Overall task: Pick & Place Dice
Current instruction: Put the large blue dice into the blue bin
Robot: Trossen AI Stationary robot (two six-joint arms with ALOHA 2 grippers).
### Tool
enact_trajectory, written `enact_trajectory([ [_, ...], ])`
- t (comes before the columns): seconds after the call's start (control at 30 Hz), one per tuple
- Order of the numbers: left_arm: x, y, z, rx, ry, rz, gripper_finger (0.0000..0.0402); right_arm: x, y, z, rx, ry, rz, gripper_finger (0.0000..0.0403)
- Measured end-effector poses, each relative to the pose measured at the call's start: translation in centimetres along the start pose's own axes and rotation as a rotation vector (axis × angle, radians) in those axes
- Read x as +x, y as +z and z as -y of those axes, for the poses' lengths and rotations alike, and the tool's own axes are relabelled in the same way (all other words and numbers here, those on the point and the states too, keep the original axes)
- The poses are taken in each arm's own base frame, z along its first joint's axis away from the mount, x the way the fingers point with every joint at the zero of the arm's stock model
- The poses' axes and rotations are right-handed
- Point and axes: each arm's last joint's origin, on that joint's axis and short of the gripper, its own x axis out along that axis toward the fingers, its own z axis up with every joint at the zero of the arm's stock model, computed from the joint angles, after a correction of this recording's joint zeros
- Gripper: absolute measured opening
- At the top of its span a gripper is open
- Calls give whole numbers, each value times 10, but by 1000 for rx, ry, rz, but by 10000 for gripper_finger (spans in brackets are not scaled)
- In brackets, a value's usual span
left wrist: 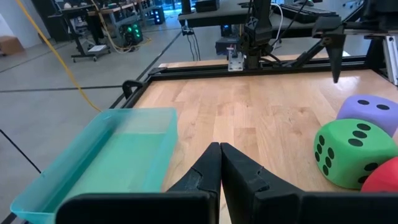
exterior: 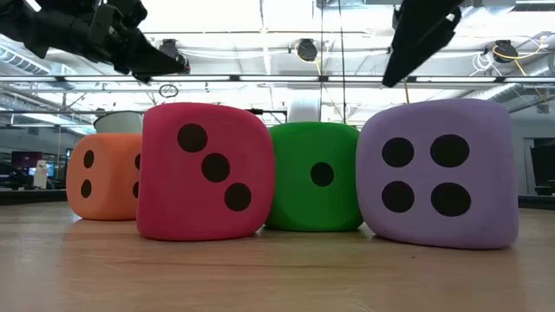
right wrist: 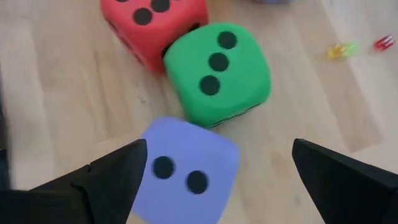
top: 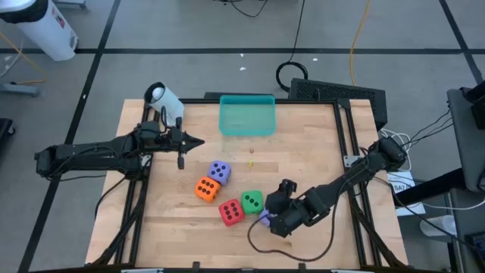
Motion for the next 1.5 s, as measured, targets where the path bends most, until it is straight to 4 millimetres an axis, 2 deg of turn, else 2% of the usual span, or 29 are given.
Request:
enact_trajectory([
  [0.17, 0, 0, 0, 0, 0, 0, 21, 1, 0, -1, 64, 54, -51, 393],
  [0.4, 0, 0, 0, 0, 0, 0, 21, 7, 13, 6, 221, 199, -160, 392],
  [0.53, 0, 0, 0, 0, 0, 0, 21, 9, 21, 11, 255, 250, -186, 391],
  [0.8, 0, 0, 0, 6, 0, -4, 21, 9, 18, 32, 368, 151, -318, 391],
  [0.9, 0, 0, 0, 7, 0, -4, 21, 12, 20, 30, 373, 166, -301, 391],
  [1.07, 0, 0, 0, 7, 0, -5, 21, 23, 13, 22, 336, 141, -334, 391],
  [1.27, 0, 0, 0, 4, 1, -5, 21, 42, 2, 18, 273, 76, -403, 391],
  [1.5, 0, -1, 0, 2, 1, -6, 21, 43, -4, 43, 269, -135, -517, 391],
])
